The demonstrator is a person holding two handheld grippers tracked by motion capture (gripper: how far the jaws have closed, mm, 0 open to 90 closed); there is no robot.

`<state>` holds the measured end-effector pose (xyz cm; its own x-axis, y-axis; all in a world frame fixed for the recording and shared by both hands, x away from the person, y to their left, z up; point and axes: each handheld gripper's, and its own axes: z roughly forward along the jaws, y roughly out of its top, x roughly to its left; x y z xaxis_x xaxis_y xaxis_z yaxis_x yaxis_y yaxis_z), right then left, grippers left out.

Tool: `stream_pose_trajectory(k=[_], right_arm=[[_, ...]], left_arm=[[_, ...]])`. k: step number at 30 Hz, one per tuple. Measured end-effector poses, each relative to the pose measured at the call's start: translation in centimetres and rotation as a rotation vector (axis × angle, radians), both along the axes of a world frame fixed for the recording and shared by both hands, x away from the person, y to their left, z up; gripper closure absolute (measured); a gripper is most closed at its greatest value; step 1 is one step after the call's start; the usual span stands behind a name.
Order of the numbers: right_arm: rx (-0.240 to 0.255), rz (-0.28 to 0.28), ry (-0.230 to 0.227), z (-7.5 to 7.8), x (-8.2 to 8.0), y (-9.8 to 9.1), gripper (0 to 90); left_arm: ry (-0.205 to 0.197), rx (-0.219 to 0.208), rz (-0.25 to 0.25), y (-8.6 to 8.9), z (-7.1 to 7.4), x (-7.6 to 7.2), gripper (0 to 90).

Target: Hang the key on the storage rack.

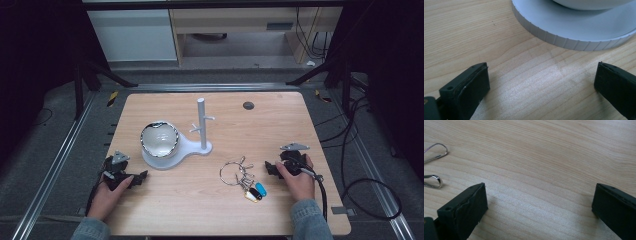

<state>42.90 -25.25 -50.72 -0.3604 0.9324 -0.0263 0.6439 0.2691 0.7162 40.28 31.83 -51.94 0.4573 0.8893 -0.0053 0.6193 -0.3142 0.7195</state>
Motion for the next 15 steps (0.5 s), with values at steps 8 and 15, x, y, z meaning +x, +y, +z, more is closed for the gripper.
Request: stream_pose_trajectory(k=[8,15], right_arm=[[-0.007,0.008,0.010,0.1,0.0,-0.1,2.3],[-0.100,0.076,0.045,1.6,-1.1,0.7,16.2]], left_arm=[[0.000,0.000,0.000,0.0,0.0,0.0,0.0],[-0.001,-0.002,0.003,-0.1,0.0,0.2,0.0]])
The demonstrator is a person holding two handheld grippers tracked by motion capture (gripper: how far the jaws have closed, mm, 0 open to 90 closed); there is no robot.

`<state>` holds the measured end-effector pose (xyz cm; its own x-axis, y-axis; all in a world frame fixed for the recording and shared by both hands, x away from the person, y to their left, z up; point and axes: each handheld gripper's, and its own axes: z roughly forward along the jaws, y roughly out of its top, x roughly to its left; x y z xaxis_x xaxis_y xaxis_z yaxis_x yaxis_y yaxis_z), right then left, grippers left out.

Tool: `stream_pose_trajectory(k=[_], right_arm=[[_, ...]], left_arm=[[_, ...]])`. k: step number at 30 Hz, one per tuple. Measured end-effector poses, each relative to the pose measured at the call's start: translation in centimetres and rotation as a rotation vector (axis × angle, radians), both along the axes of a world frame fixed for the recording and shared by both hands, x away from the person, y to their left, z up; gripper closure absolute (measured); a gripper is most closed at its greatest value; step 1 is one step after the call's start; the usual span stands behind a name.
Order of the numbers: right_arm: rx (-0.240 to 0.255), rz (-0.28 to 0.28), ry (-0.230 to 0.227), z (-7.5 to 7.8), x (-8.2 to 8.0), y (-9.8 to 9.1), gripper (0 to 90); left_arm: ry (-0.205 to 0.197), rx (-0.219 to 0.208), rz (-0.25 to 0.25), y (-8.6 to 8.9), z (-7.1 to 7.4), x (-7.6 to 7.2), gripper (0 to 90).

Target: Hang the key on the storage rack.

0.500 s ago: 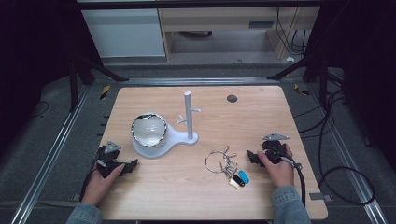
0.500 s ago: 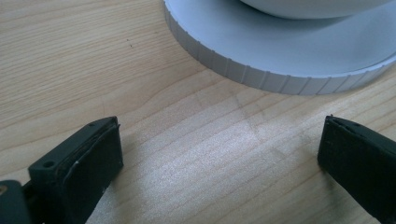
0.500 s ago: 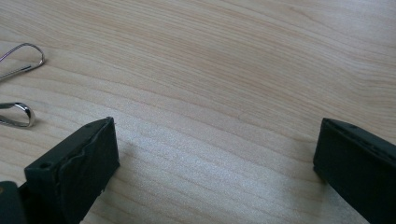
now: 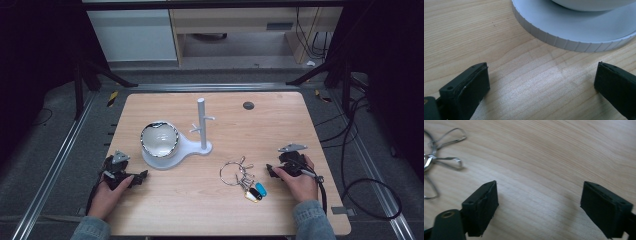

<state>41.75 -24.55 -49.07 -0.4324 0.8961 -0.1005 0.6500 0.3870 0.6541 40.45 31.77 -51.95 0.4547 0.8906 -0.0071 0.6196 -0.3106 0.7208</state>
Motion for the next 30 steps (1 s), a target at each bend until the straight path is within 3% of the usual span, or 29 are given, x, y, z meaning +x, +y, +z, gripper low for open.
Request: stream_pose_trajectory(k=[4,5,9,10,11,16,20,22,24,30], right_arm=[[-0.036,0.055,0.010,1.1,-0.1,1.0,24.3],[-0.073,0.113,0.031,1.6,-0.2,1.9,30.4],[-0.142,0.215,0.074,2.7,-0.2,3.3,37.9],[-0.142,0.215,0.074,2.7,-0.2,3.3,37.9],[-0.173,0.268,0.105,3.2,0.0,3.8,41.4],[-0.214,0.368,0.167,4.2,0.6,4.9,52.2],[-0.244,0.417,0.213,4.6,1.1,5.6,59.3],[-0.280,0.476,0.245,5.1,1.6,6.4,65.8],[-0.318,0.519,0.247,5.2,1.8,7.0,69.9],[-0.364,0.587,0.291,5.0,2.7,8.4,70.9]], left_arm=[[0.000,0.000,0.000,0.0,0.0,0.0,0.0],[0.000,0.000,0.000,0.0,0.0,0.0,0.0],[0.000,0.000,0.000,0.0,0.0,0.0,0.0],[0.000,0.000,0.000,0.0,0.0,0.0,0.0],[0.000,0.000,0.000,0.0,0.0,0.0,0.0],[0.000,0.000,0.000,0.0,0.0,0.0,0.0],[0.000,0.000,-0.001,0.0,0.0,0.0,0.0],[0.000,0.000,-0.001,0.0,0.0,0.0,0.0],[0.000,0.000,-0.001,0.0,0.0,0.0,0.0],[0.000,0.000,-0.001,0.0,0.0,0.0,0.0]])
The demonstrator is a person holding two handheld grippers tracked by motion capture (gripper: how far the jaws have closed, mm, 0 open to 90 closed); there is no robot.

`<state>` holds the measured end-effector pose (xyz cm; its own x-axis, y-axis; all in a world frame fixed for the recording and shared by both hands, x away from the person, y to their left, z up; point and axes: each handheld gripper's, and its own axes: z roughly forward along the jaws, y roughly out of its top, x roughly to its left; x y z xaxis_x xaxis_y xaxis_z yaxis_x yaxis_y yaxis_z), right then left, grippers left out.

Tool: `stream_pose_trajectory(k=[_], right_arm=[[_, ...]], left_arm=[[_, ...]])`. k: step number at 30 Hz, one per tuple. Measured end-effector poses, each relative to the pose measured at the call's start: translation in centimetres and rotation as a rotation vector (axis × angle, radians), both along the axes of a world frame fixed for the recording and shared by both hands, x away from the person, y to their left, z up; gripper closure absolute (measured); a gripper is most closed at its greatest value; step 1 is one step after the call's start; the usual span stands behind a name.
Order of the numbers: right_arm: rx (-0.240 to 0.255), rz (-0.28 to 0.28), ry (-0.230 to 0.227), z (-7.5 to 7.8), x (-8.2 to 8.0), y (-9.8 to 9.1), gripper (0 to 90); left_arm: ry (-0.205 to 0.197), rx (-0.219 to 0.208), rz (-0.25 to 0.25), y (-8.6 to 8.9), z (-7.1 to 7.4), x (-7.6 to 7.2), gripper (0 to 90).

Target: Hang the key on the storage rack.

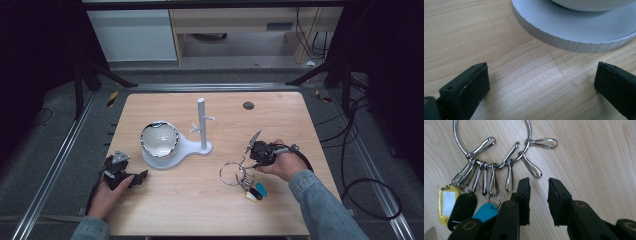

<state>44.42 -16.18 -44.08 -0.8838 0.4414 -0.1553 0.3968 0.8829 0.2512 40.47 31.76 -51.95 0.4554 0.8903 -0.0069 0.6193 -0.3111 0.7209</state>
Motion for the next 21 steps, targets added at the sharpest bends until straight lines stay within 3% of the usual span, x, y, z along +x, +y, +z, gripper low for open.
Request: stream_pose_trajectory(k=[5,13,21], right_arm=[[-0.060,0.053,0.028,-0.5,1.0,1.3,66.8],[-0.110,0.098,0.079,-1.6,2.0,2.6,63.5],[-0.129,0.119,0.115,-2.0,2.1,2.9,72.1]], left_arm=[[0.000,0.000,0.000,0.0,0.0,0.0,0.0],[0.000,0.000,0.000,0.0,0.0,0.0,0.0],[0.000,0.000,0.000,0.0,0.0,0.0,0.0]])
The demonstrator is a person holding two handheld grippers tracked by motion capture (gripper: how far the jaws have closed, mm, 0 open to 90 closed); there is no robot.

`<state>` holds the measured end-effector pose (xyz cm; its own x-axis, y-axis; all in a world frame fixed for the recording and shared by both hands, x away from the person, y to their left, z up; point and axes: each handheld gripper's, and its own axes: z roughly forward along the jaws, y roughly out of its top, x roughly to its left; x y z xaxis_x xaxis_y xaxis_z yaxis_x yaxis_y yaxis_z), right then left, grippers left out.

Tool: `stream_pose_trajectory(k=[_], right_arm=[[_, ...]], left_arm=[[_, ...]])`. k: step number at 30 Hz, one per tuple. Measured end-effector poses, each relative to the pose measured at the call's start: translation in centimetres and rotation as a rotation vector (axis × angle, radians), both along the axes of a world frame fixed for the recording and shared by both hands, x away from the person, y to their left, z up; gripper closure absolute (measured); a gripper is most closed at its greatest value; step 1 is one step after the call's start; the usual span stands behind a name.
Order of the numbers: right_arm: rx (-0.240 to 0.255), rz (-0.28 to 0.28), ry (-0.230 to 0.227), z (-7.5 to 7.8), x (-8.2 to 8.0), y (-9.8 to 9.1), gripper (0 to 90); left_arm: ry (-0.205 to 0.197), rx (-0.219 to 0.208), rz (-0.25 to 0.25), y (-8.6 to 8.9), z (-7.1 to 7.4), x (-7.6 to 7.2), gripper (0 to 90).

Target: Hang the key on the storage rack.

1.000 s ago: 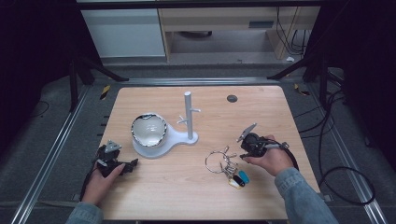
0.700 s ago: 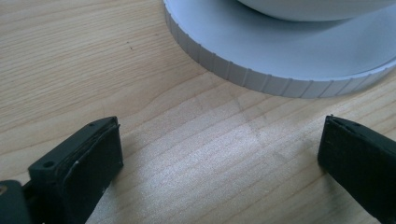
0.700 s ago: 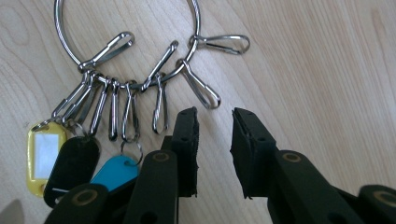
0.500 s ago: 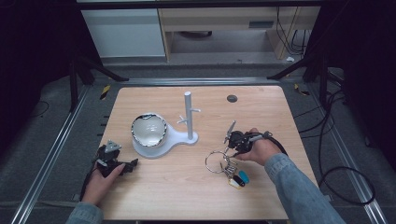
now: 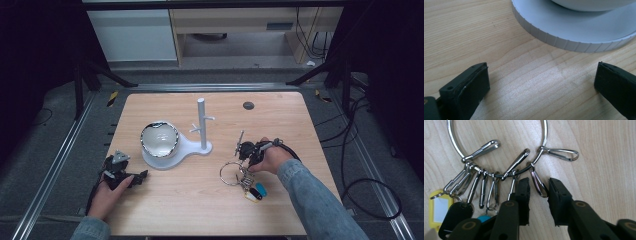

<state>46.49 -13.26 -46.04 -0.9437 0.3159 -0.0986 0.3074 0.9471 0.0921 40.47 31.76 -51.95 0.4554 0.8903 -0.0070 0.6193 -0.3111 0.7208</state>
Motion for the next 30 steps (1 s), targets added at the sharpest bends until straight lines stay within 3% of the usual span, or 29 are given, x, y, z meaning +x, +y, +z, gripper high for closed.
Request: stream_pose_trajectory(k=[10,25,30], right_arm=[[0.002,-0.004,0.021,0.11,-0.30,0.02,84.2],[-0.002,-0.017,0.041,-0.28,-0.50,0.33,88.4],[0.017,-0.018,0.045,0.50,-0.71,0.03,88.6]], left_arm=[[0.000,0.000,0.000,0.00,0.00,0.00,0.0],[0.000,0.000,0.000,0.00,0.00,0.00,0.0],[0.000,0.000,0.000,0.00,0.00,0.00,0.0]])
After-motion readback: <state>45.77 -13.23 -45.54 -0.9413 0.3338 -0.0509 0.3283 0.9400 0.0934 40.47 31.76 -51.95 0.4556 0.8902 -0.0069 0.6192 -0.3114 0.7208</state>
